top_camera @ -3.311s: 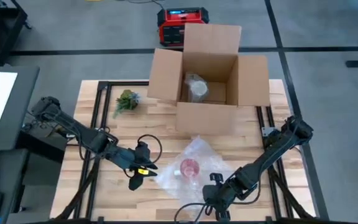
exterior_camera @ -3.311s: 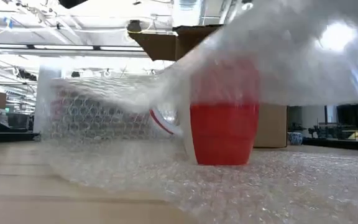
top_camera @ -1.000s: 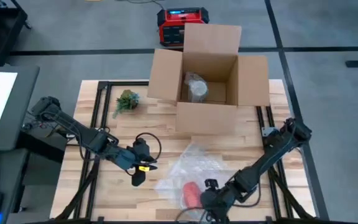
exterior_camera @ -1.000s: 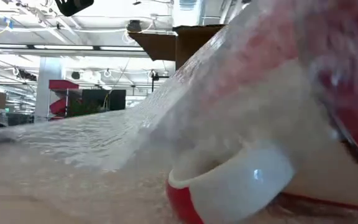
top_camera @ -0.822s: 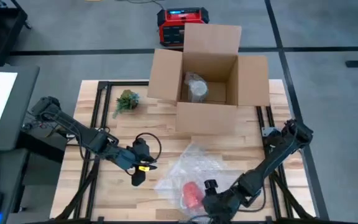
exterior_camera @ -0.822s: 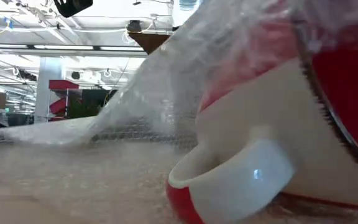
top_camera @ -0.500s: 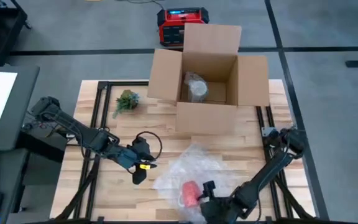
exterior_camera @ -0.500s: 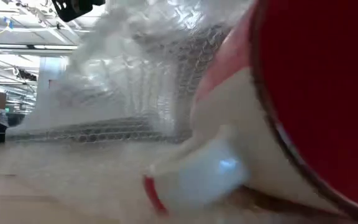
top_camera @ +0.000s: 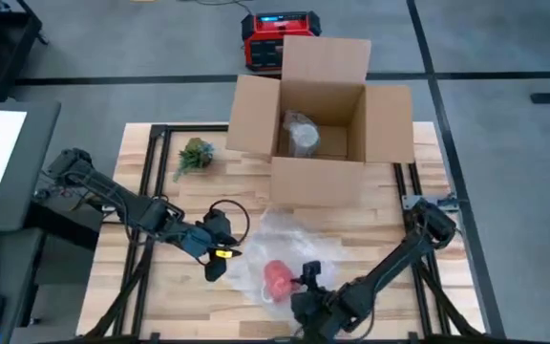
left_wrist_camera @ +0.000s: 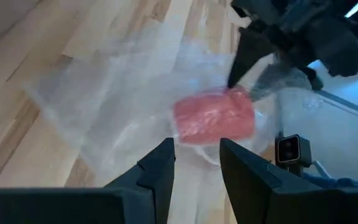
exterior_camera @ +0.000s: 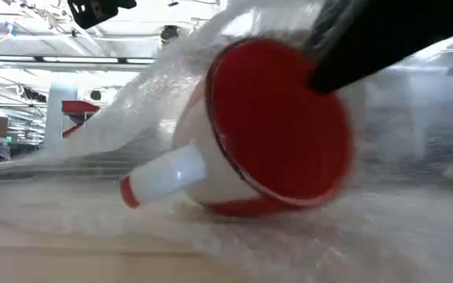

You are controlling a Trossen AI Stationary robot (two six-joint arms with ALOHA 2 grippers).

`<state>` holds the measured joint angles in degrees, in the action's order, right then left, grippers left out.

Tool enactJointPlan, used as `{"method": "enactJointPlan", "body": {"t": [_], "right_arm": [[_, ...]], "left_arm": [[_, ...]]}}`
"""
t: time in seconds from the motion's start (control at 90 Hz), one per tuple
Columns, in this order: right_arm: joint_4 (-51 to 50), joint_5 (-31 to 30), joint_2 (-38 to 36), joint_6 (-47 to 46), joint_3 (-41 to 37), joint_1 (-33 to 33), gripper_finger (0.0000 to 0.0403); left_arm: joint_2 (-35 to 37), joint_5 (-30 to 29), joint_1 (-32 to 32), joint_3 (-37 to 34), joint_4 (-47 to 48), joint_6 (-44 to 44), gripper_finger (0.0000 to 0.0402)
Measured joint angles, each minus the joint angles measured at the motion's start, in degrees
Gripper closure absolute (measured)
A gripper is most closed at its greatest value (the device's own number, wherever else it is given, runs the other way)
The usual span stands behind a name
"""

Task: Wrap mug
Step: Wrap the red mug in the bubble wrap

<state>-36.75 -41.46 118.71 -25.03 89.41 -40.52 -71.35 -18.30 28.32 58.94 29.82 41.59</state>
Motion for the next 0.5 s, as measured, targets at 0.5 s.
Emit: {"method": "enactJointPlan", "body": {"t": [0.5], "right_arm": [[-0.1, 5.1, -0.3, 2.9, 0.0, 7.7, 0.0259]], "left_arm": [[0.0, 3.1, 0.0, -6.0, -2.8, 2.9, 0.0292]]}}
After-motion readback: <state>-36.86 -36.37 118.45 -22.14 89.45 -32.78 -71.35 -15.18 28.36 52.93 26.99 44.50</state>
